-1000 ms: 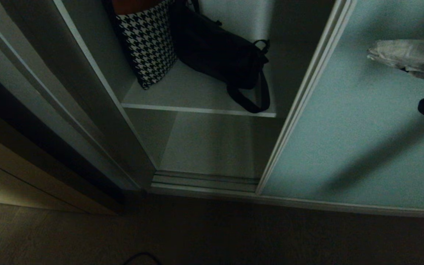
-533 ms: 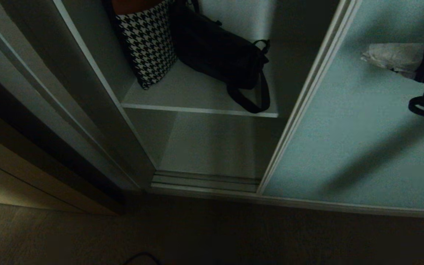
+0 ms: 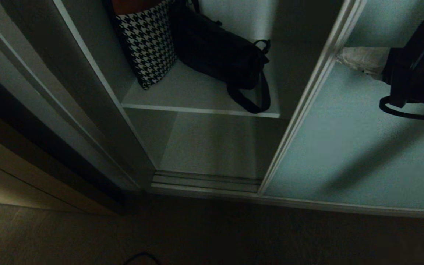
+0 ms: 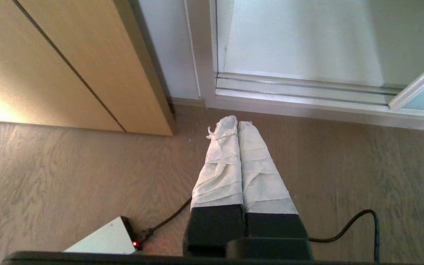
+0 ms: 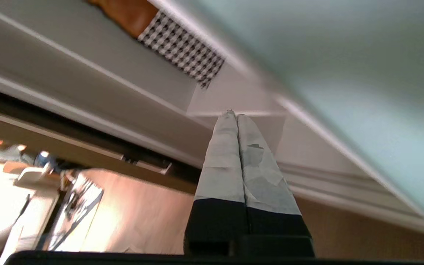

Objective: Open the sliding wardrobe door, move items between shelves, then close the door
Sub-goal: Close the door

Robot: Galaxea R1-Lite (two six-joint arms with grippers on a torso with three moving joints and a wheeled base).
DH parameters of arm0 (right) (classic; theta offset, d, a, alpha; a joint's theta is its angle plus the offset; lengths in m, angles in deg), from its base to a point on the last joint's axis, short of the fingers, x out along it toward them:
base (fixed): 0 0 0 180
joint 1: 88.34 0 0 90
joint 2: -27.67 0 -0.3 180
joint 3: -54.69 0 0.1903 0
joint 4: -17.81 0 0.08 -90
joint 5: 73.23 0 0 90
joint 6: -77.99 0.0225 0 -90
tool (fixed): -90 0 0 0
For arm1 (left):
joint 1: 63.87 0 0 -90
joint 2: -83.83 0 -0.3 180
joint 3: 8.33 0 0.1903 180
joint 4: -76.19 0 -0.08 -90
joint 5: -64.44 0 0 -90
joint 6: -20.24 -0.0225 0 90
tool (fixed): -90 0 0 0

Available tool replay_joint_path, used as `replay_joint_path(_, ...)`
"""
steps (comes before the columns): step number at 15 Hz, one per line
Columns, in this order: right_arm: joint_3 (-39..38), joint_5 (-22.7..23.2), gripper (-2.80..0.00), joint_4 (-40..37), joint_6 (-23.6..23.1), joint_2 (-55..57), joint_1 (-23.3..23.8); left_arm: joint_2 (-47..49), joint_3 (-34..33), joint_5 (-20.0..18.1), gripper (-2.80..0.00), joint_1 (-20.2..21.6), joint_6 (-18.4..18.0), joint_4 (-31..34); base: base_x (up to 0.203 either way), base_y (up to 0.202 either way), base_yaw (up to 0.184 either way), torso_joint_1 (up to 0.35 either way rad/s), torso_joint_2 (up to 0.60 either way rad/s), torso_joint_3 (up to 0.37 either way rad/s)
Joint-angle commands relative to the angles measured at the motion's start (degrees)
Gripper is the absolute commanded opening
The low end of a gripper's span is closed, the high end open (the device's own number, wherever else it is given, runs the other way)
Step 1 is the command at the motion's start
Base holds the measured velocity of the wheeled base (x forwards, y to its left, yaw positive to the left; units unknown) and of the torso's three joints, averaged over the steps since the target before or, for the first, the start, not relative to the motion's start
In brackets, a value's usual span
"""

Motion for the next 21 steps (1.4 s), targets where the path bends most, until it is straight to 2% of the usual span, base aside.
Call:
replay_joint_path(1,-1.7,0.1,-2.80,1.5,0.1,-1.0,0.8,0.0,0.0,0.0,-2.80,0.0,0.0,0.0,0.000,0.000,0.000,0.000,0.00,0.000)
replay_joint_path(5,-5.8,1.5,-2.80,4.2,-0.3,-5.1,1.2,0.1,0.0,0.0,-2.80,0.0,0.0,0.0,0.000,0.000,0.000,0.000,0.00,0.000)
replay_joint_path(21,-3.6,1.3,-2.80,4.3,-0.3,2.2,3.6,0.0,0.0,0.0,-2.80,0.0,0.0,0.0,0.000,0.000,0.000,0.000,0.00,0.000)
